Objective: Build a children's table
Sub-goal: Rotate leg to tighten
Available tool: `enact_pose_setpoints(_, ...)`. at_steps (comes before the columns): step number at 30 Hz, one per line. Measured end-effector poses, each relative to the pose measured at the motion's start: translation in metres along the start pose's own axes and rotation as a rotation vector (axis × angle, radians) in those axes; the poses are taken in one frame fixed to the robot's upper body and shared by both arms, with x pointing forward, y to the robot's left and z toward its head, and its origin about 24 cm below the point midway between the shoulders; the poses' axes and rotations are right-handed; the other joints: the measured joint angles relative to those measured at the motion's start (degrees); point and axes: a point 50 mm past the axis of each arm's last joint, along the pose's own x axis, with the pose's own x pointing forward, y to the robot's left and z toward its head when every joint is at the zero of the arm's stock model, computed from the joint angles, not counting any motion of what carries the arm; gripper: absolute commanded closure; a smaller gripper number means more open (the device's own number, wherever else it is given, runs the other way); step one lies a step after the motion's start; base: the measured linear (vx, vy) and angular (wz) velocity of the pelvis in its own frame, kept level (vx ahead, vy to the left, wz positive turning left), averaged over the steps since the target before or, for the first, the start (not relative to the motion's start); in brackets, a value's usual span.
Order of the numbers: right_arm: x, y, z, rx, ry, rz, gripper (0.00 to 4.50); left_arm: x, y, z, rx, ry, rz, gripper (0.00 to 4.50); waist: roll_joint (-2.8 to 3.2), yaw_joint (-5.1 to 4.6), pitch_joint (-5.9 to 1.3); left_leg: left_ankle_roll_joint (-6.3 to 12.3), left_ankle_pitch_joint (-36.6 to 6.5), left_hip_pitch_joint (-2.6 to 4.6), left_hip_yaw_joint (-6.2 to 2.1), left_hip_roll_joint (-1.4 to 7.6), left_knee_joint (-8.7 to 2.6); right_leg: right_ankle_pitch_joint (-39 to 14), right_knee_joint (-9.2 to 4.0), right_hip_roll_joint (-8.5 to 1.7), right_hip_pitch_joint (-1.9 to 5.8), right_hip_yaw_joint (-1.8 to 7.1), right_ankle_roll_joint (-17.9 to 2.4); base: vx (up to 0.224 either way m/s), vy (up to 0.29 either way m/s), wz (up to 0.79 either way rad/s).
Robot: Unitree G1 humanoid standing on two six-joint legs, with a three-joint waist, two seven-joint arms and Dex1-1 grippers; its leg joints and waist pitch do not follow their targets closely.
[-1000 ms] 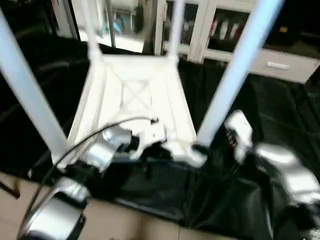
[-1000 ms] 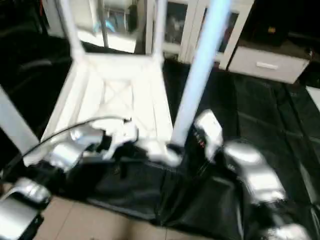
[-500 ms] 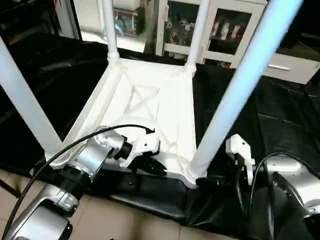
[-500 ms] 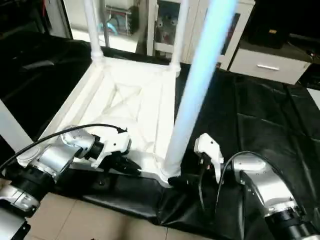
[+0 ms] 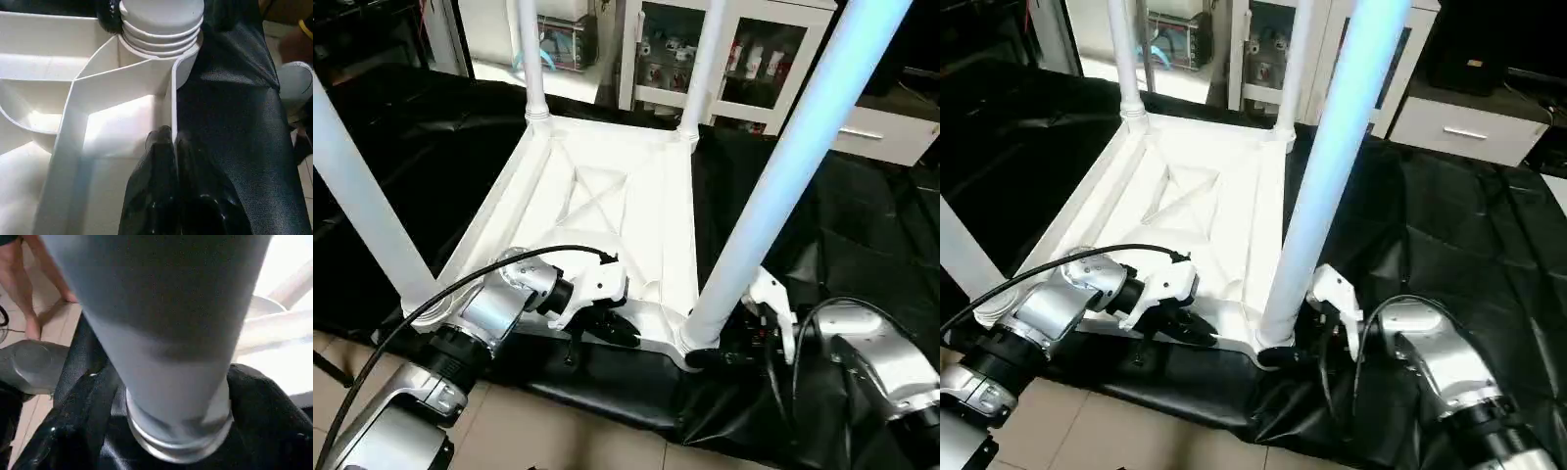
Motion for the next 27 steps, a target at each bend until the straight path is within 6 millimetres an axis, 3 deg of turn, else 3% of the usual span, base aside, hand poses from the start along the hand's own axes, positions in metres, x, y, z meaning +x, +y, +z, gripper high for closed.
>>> enact_pose_setpoints(8, -0.001, -0.003, -0.002, -0.013, 0.011, 0.007, 1.81, 0.002, 0.0, 0.0, 0.0, 0.008, 0.006, 4.5, -0.28, 0.95, -0.03, 0.0, 0.0, 0.11, 0.01, 0.0, 0.18, -0.01, 0.26, -0.02, 0.01, 0.08, 0.01, 0.0, 0.0, 0.0)
enact_pose_setpoints(16, -0.001, -0.004, -0.004, -0.021, 0.011, 0.011, 1.88, 0.002, -0.001, -0.001, 0.004, 0.003, 0.014, 4.5, -0.55, 0.99, 0.01, -0.02, 0.0, 0.35, 0.03, -0.01, 0.18, -0.17, 0.62, -0.04, 0.02, 0.17, 0.24, 0.0, 0.0, 0.0)
enact_pose_setpoints(19, 0.005, -0.011, -0.006, 0.022, -0.027, -0.063, 1.88, 0.002, 0.005, -0.003, -0.024, -0.011, 0.081, 4.5, -0.67, 0.91, 0.02, -0.06, 0.02, 0.46, 0.03, -0.03, 0.19, -0.12, 0.66, -0.03, 0.34, 0.22, 0.17, 0.0, 0.0, 0.0)
enact_pose_setpoints(25, 0.019, -0.04, -0.003, 0.2, -0.128, -0.443, 1.89, 0.011, 0.027, 0.001, -0.113, -0.034, 0.302, 4.5, -0.93, -1.9, 0.23, -0.16, 0.07, 0.69, -0.72, -0.08, 0.25, -0.25, 0.29, 0.0, 0.54, -0.1, 0.41, -0.03, -0.003, -0.03)
enact_pose_setpoints(27, 0.025, -0.046, -0.001, 0.249, -0.151, -0.54, 1.89, 0.016, 0.033, 0.004, -0.14, -0.032, 0.354, 4.5, -0.93, -2.15, 0.23, -0.16, 0.07, 0.66, -1.12, -0.09, 0.22, -0.25, 0.05, 0.14, 0.63, -0.24, 0.41, 0.0, 0.0, 0.0)
